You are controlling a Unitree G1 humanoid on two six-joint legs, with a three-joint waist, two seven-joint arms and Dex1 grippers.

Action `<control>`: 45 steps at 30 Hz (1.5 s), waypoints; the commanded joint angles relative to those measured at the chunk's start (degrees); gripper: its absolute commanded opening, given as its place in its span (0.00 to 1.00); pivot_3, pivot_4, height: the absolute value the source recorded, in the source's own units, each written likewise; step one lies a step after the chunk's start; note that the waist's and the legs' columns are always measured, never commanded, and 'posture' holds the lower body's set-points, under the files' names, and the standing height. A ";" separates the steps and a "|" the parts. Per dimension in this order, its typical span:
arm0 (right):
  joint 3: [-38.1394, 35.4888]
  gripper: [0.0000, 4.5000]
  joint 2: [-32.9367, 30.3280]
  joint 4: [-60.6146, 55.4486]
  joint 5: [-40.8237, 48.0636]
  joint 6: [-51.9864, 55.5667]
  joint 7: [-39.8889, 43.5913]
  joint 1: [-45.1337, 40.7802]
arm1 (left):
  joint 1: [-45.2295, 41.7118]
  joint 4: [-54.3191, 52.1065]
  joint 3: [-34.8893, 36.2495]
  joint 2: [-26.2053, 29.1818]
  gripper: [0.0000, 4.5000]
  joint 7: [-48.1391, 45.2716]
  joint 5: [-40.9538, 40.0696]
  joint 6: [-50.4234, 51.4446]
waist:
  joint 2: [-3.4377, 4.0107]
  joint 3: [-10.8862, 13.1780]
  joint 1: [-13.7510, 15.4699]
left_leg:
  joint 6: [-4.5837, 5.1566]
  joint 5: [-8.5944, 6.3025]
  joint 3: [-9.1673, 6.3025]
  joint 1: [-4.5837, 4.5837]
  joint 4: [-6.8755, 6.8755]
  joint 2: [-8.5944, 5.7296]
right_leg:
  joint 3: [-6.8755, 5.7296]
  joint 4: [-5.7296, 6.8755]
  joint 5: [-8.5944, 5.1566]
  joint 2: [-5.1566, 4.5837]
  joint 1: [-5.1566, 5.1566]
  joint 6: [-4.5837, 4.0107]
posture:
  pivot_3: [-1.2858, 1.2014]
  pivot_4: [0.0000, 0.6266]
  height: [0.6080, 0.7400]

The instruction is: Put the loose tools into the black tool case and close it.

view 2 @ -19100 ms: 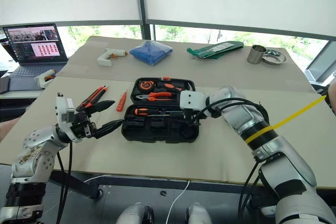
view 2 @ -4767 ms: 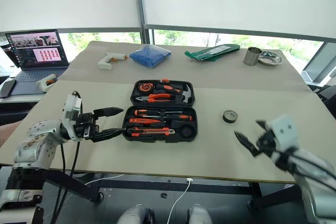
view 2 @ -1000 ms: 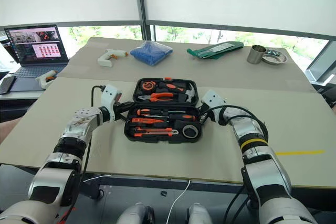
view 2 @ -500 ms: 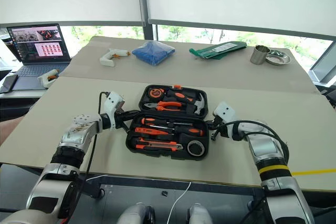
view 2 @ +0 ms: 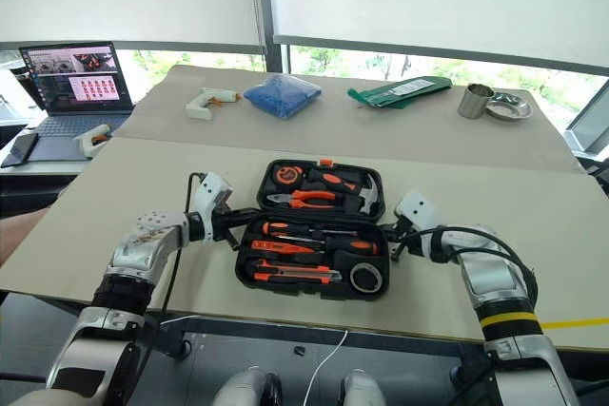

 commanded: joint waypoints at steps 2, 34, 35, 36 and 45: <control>-0.26 0.00 -0.72 -2.48 2.29 1.07 1.75 1.65 | 0.80 -3.51 -1.71 -1.62 0.01 1.21 -0.75 1.37 | 0.00 0.00 0.13 | 0.01 0.00 -0.01 0.00 0.00 -0.01 | 0.00 -0.01 0.00 -0.01 0.01 0.00 | 0.52 0.24 0.99; 6.00 1.00 1.55 20.77 3.14 51.83 -11.28 -36.43 | -28.62 21.84 -0.69 2.14 0.91 8.92 -1.60 25.52 | -0.07 0.20 -1.47 | -0.06 0.26 0.14 -0.41 -0.07 -0.26 | 0.12 0.03 0.01 -0.07 -0.33 0.15 | 0.52 0.24 0.99; 5.97 1.00 1.85 21.50 3.09 51.49 -11.48 -36.46 | -28.53 22.32 -0.77 2.06 0.88 9.02 -1.24 24.77 | -0.07 0.20 -1.50 | -0.05 0.25 0.14 -0.40 -0.06 -0.25 | 0.12 0.02 0.02 -0.07 -0.33 0.15 | 0.52 0.24 0.99; 5.90 0.88 2.07 22.06 2.95 51.12 -11.84 -36.53 | -28.57 22.88 -0.56 1.91 0.84 9.35 -1.07 24.02 | -0.07 0.20 -1.54 | -0.04 0.24 0.15 -0.40 -0.06 -0.25 | 0.12 0.01 0.01 -0.07 -0.33 0.15 | 0.52 0.24 0.99; 3.76 0.22 3.60 25.67 4.16 51.75 -12.92 -36.91 | -28.07 25.19 1.47 0.59 0.14 9.46 -2.03 22.75 | -0.07 0.20 -1.45 | 0.02 0.21 0.02 -0.35 0.02 -0.25 | 0.09 0.16 0.10 -0.09 -0.27 0.13 | 0.52 0.24 0.99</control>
